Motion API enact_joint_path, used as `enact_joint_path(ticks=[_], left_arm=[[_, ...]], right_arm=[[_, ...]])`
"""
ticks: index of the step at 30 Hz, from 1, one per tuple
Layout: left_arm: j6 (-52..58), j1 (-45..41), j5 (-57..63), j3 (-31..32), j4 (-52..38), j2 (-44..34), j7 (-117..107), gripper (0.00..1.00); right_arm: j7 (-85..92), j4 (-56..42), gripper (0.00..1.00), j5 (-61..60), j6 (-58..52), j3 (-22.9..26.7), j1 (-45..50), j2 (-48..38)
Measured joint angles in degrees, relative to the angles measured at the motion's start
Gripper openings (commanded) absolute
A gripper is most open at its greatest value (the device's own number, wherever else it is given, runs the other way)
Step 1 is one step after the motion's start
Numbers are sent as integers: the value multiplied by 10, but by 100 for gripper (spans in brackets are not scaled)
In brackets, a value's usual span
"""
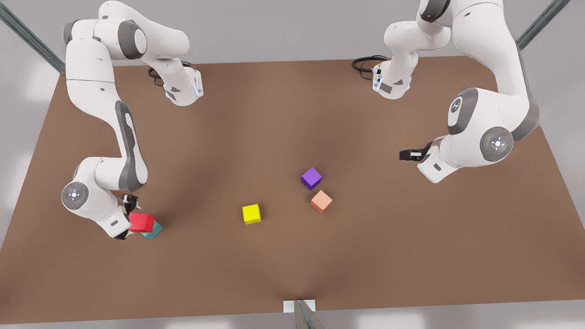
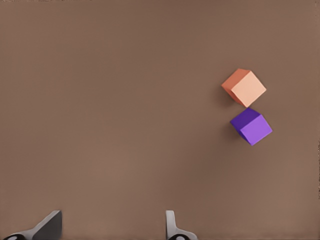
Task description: Pick up red wooden cube and pass to hand red wooden cube and place in blue wooden cube
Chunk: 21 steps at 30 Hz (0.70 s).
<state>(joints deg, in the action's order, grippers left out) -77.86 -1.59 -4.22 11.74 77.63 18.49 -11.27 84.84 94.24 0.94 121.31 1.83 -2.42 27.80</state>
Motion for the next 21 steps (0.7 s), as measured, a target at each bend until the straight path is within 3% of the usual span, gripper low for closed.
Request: enact_joint_path(ticks=[9, 15, 18, 21], left_arm=[[-15, 21, 3, 4, -2, 3, 1, 100], [-18, 16, 18, 4, -2, 4, 1, 100], [-19, 17, 20, 4, -1, 4, 1, 100], [-16, 18, 21, 6, -2, 6, 2, 100]], right_arm=[[-238, -134, 100, -39, -170, 0, 40, 60], [-427, -154, 100, -14, -302, 7, 47, -121], [-499, -101, 100, -11, -346, 10, 39, -210], [-562, -80, 100, -10, -378, 9, 35, -244]])
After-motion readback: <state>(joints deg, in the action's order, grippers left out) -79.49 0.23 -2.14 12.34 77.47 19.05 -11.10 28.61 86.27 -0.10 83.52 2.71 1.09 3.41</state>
